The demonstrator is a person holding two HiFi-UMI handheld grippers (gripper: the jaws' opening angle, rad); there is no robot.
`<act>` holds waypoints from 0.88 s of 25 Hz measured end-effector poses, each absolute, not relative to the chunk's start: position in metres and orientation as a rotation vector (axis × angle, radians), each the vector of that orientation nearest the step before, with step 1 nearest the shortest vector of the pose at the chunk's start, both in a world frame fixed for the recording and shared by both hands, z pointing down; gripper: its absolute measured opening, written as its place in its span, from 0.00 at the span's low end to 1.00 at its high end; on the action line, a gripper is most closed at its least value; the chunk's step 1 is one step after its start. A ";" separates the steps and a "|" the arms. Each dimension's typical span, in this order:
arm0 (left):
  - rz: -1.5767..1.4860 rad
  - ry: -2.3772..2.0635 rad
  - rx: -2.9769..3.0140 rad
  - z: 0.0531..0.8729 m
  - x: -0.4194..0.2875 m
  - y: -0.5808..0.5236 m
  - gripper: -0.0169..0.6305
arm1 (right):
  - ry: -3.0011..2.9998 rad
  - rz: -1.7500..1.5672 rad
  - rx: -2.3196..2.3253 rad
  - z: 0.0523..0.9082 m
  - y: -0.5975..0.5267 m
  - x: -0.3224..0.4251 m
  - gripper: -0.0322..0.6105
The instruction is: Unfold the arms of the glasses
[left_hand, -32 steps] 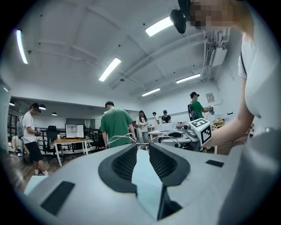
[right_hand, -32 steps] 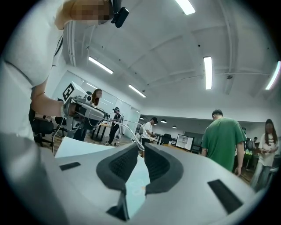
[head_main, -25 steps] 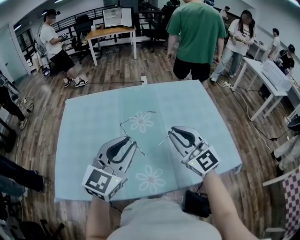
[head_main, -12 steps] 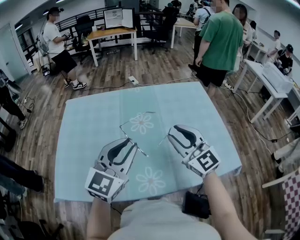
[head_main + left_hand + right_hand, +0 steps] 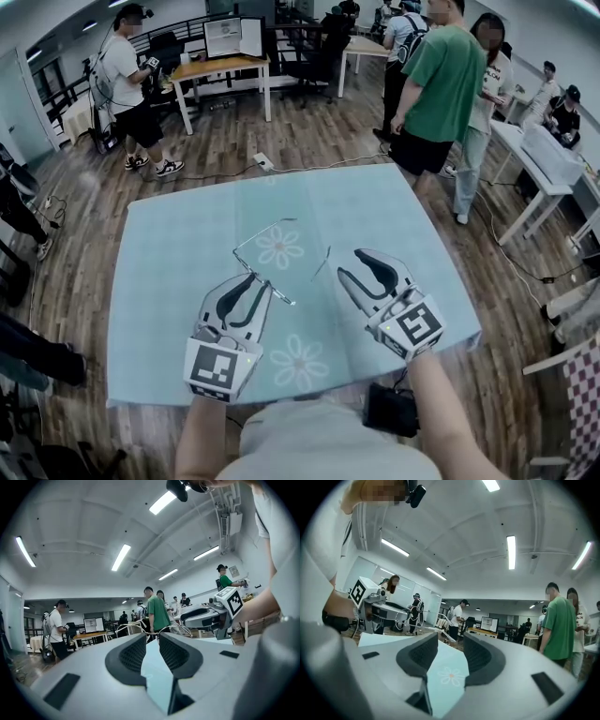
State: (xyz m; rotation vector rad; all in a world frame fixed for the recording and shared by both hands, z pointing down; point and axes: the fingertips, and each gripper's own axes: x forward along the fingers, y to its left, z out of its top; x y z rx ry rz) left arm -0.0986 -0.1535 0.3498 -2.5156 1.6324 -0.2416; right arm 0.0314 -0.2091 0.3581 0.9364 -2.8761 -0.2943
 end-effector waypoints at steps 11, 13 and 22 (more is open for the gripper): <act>-0.130 1.877 -2.379 0.365 -0.111 -0.170 0.17 | -2.855 -0.115 1.089 0.352 -0.207 0.038 0.31; -0.121 1.912 -2.349 0.368 -0.113 -0.171 0.17 | -2.848 -0.101 1.103 0.353 -0.205 0.036 0.31; -0.064 1.997 -2.252 0.361 -0.110 -0.175 0.17 | -2.853 -0.135 1.180 0.344 -0.189 0.028 0.18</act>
